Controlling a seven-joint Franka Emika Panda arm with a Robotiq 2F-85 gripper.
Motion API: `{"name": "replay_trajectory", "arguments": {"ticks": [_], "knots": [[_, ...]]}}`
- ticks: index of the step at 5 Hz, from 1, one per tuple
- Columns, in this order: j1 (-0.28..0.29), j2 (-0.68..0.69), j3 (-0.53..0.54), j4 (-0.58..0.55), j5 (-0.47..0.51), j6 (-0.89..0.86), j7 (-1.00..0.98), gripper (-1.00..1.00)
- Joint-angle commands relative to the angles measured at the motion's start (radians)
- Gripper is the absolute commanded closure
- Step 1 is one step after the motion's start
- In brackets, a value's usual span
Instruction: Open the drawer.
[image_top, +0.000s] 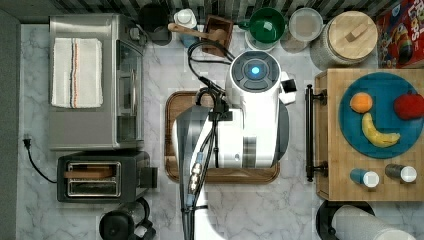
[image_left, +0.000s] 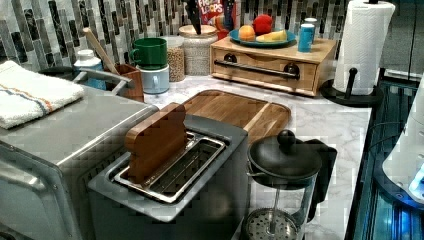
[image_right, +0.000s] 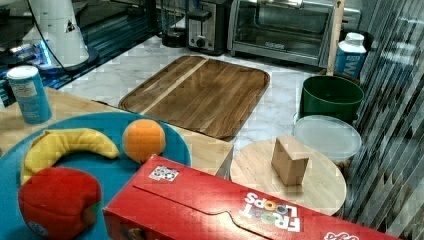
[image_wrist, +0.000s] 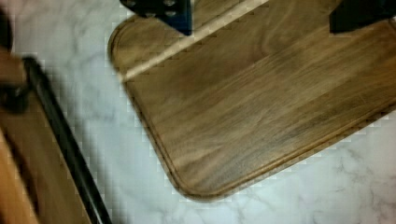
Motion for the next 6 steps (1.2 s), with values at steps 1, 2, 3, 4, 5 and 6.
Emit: {"name": "replay_trajectory", "arguments": {"ticks": [1,2,3,4,5,6], "knots": [[-0.089,-0.011,-0.02,0.001,-0.072,0.03,-0.378,-1.0],[-0.087,-0.006,-0.055,-0.023,-0.078,0.099,-0.471,-1.0],[-0.113,0.01,-0.065,-0.032,-0.078,0.147,-0.571,-1.0],[-0.163,0.024,-0.041,-0.056,-0.095,0.215,-0.621,-1.0],[-0.166,0.048,-0.061,-0.051,-0.077,0.233,-0.655,-1.0],[-0.179,0.06,-0.065,-0.093,-0.086,0.301,-0.652,-1.0]]}}
